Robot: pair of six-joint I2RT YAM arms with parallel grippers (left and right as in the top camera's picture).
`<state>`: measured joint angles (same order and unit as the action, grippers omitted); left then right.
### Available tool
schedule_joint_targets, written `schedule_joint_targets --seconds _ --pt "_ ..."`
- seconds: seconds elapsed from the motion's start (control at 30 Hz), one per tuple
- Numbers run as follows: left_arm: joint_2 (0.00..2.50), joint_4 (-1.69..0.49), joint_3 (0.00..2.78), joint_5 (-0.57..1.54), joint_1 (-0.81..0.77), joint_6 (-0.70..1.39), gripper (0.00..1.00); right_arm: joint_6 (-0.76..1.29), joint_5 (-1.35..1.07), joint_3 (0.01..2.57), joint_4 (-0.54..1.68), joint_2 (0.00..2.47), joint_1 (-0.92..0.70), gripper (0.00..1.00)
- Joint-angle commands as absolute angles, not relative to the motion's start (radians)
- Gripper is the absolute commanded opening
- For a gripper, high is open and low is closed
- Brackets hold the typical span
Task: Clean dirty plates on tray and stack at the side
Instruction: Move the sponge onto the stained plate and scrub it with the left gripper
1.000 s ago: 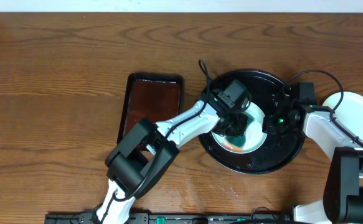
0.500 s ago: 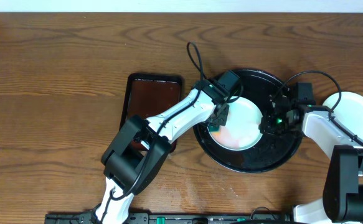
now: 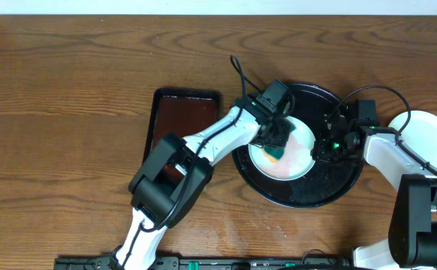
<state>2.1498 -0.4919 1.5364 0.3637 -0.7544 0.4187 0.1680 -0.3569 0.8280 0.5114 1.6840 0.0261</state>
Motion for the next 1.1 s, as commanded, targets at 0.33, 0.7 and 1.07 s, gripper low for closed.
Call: schedule_joint_targets --seconds 0.33,0.7,1.07 --pt "2.203 -0.537 1.529 0.511 -0.845 0.344 0.08 0.164 -0.285 0.817 0.516 1.711 0.025 0.01" --pt "2.191 -0.8 1.583 -0.036 -0.704 0.353 0.07 0.164 -0.285 0.817 0.515 1.711 0.025 0.01" --pt "2.164 -1.0 1.781 0.002 -0.709 0.352 0.08 0.164 -0.285 0.817 0.512 1.711 0.025 0.01"
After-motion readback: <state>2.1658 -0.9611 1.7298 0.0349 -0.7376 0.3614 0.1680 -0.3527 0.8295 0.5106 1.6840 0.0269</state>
